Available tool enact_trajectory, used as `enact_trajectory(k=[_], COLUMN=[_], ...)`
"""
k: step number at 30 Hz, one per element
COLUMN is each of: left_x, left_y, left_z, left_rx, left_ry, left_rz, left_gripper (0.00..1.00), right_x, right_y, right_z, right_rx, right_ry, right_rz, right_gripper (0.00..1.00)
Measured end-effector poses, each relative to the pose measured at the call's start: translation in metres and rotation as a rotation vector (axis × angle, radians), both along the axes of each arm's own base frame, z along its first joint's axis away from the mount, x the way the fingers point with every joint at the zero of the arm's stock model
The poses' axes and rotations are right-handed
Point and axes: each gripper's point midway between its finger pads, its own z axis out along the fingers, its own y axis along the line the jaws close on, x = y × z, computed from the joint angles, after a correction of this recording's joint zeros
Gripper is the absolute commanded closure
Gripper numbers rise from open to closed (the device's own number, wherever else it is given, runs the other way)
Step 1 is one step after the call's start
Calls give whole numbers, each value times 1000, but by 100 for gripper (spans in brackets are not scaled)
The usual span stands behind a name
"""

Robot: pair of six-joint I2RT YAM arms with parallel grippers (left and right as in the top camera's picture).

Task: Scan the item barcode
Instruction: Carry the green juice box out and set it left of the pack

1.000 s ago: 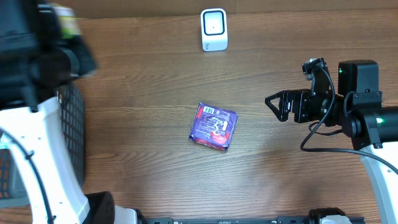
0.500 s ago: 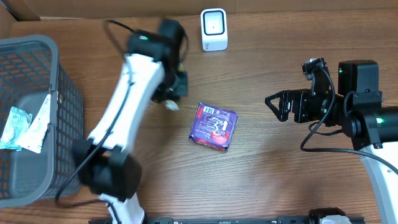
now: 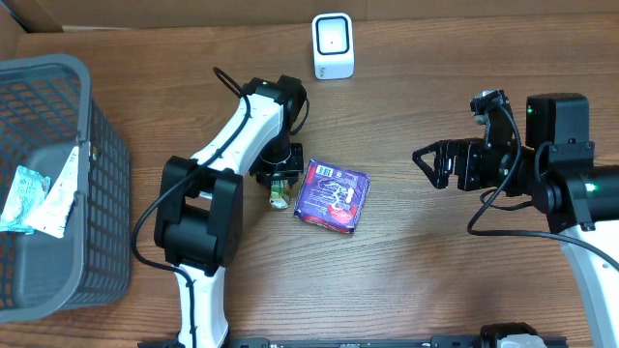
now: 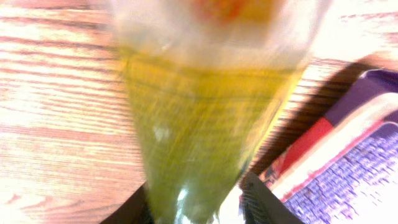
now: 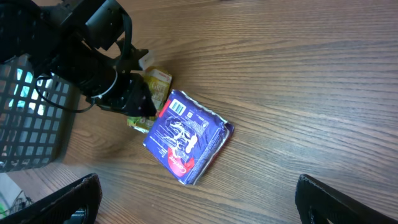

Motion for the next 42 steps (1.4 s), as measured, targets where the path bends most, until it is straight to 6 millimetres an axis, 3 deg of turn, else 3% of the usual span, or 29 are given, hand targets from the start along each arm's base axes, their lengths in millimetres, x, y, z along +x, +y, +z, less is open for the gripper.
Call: enact_trajectory(k=[6,11,16,20,23,27,31,33,37,42], left_x=[-4,-4,32,61,70,64,31,11,-31,-73], left_y=[1,8,12,20,35,83,157,195,248,304], left_z=[-1,23,82,146,197,268,325,344,358,324], left_rx=[6,45,61,26,-8,-35,-1,36,102,169], left_ry=[18,39,-97,-266,-397,-598,-758,-814,-850,-733], left_rz=[4,-1,6,44,92,214,400,502,674,883], left_gripper=[36,35,35,34,29,27,16,15,12,10], right_x=[0,0,0,0,0,0,-2,-3,-4,-5], right_y=[0,0,0,0,0,0,0,0,0,-1], right_z=[0,0,0,0,0,0,-2,-2,-3,-4], right_rx=[-1,0,-1,-1,0,-1,-2,-2,-3,-3], right_ry=[0,0,0,1,1,2,11,15,22,28], right_rz=[0,0,0,0,0,0,0,0,0,0], right_gripper=[0,0,0,0,0,0,0,0,0,0])
